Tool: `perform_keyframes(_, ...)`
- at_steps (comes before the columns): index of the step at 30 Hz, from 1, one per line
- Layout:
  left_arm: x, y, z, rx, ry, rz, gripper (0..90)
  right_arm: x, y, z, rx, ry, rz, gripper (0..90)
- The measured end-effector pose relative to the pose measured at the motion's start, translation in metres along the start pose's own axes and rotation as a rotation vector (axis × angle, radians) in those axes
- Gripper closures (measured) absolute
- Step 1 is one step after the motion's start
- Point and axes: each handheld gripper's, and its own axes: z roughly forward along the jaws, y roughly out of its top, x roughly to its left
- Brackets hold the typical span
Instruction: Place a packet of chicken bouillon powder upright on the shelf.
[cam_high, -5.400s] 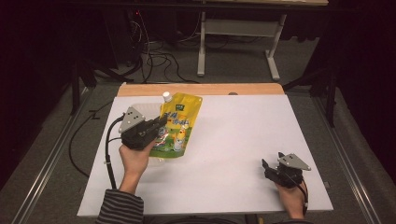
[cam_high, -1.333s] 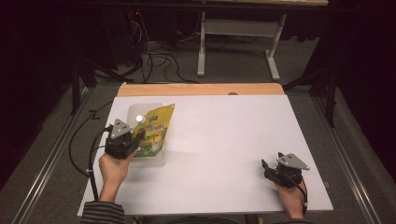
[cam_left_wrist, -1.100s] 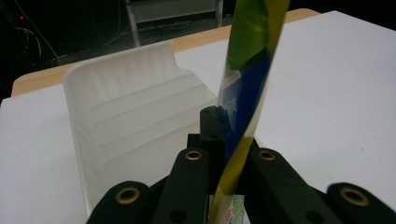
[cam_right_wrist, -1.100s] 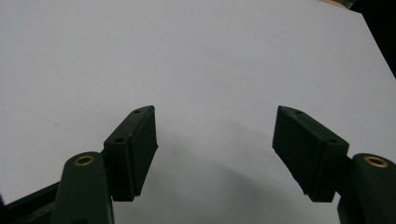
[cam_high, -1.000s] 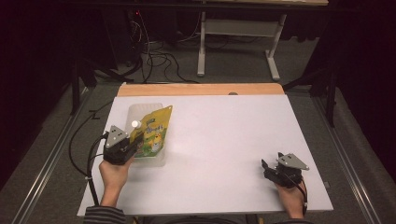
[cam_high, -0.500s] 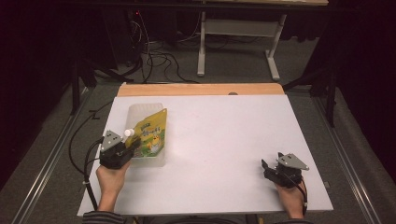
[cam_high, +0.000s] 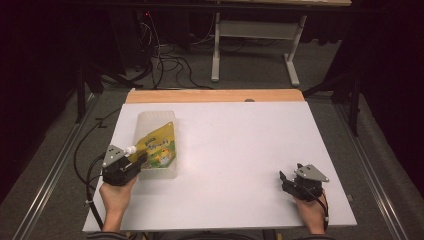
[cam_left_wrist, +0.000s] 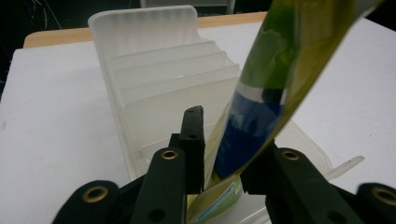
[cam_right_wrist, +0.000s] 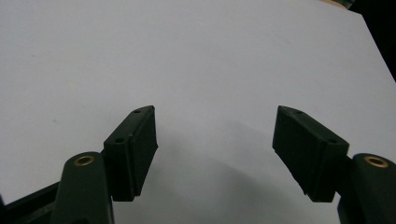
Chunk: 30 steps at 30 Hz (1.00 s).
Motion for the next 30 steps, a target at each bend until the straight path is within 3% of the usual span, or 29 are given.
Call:
perform_keyframes(6,-0.001,-0.001,-0.007,-0.024,0.018,-0.004,63.7,-0.001,0.0,0.0,-0.006,0.004,0.012,31.2)
perform_keyframes(9,-0.004,-0.001,-0.01,-0.033,0.05,0.011,58.9,-0.001,0.0,0.0,-0.005,0.004,0.011,31.3)
perform_keyframes(14,-0.007,-0.003,-0.017,-0.061,0.047,-0.006,51.1,-0.002,0.0,0.0,-0.005,0.006,0.012,31.5)
perform_keyframes(30,-0.022,-0.014,-0.029,-0.069,0.052,0.011,49.2,-0.002,-0.001,-0.001,-0.009,0.008,0.019,31.7)
